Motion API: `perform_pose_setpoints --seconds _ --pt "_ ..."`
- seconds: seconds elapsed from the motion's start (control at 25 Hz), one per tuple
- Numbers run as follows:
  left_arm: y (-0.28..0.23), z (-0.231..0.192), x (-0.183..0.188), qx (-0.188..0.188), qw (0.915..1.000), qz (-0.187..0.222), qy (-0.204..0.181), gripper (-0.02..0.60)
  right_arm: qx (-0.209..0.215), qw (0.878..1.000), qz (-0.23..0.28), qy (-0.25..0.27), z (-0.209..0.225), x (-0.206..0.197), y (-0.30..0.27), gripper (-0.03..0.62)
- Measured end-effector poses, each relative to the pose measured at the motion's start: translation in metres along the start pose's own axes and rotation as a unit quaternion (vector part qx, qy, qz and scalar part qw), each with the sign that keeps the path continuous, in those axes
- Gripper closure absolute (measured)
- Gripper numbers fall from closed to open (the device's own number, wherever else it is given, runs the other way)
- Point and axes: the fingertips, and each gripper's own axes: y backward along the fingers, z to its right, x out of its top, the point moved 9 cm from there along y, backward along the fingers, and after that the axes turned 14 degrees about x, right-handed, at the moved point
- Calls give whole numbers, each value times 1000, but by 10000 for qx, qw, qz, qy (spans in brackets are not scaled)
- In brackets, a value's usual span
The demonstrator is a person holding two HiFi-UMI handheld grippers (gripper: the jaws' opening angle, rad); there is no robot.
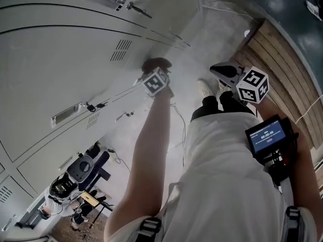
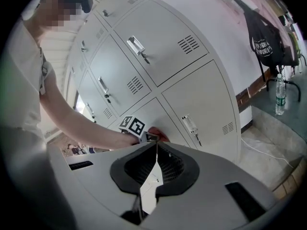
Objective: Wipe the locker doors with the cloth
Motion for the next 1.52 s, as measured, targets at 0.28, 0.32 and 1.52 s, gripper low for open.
perform_pose_setpoints --seconds 0.28,0.32,1.52 --pt "-1 70 40 -654 9960 436 -425 509 -83 10000 3 -35 -2 -8 6 576" --pt "0 76 43 -718 9952 487 -462 509 -94 9999 -16 -38 -3 -10 8 576" --pt "-26 -97 -76 680 9944 -532 608 509 177 9991 -327 -213 1 -23 -17 576"
